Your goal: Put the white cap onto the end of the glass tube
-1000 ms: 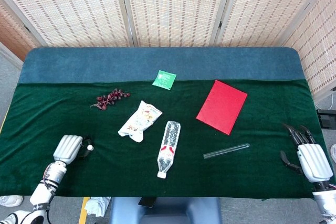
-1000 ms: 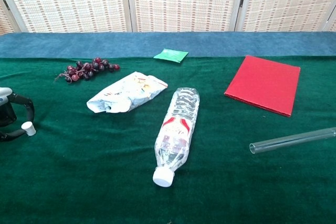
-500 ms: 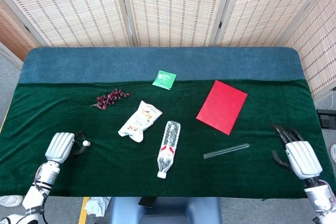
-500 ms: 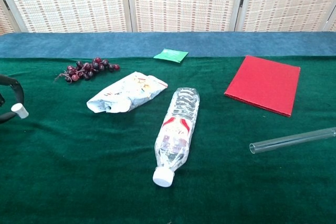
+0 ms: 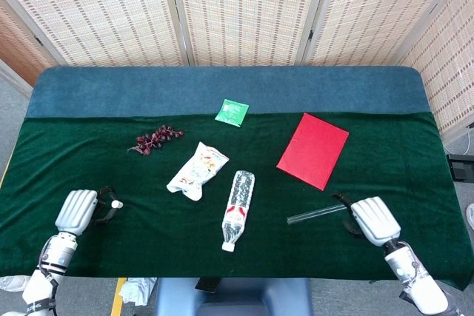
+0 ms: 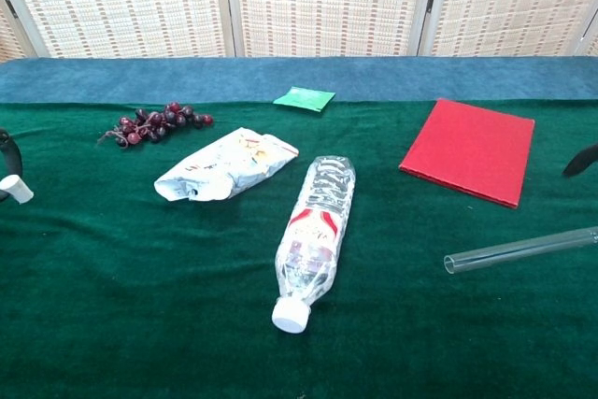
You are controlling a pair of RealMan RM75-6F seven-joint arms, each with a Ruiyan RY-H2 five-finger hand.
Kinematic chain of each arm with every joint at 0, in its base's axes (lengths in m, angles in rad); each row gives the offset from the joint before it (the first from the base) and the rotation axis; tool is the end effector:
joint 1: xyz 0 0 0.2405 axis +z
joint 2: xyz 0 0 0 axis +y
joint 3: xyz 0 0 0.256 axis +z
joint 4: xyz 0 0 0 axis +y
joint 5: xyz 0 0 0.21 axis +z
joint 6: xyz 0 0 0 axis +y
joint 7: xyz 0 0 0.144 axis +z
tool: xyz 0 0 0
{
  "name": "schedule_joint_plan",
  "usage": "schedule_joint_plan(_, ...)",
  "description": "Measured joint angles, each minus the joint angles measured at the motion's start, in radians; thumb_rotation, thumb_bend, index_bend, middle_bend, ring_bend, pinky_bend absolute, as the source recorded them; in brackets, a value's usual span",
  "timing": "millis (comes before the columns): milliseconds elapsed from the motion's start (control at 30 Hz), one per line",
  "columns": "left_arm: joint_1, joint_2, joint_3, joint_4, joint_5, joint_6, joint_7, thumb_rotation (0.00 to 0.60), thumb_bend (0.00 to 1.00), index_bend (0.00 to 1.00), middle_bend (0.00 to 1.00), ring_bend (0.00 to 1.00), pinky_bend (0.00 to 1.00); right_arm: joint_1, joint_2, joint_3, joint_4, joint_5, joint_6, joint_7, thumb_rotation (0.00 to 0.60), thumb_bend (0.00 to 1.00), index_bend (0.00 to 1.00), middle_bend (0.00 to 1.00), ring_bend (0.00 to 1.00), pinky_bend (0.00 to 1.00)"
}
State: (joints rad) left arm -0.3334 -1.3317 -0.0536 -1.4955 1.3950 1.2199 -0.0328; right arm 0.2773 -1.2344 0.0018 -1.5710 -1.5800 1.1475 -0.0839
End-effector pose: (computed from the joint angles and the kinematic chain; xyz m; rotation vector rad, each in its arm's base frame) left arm -0.2824 0.2531 0.0690 -1.5642 -1.0961 -0.9578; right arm -0.2806 -0.2169 0.0707 1.8200 -0.9728 0.8061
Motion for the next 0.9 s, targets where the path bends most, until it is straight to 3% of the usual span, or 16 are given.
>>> schedule_joint_plan(333,0.01,0.004,0.004,-0.002,-0.007,-0.002,-0.006,0.6,0.51,0.58,1.0,0.91,0.8,0.062,-0.105,0.004,0.101,0.043,-0.082,-0.003,0.6,0.38,0.39,0.94,1.0,1.0)
schedule_joint_plan(900,0.013,-0.001,0.002,0.01,-0.013,-0.01,-0.01,0.6,0.51,0.58,1.0,0.91,0.8,0.135,-0.168,0.011,0.164,0.087,-0.164,0.023,0.6,0.37,0.41,0.94,1.0,1.0)
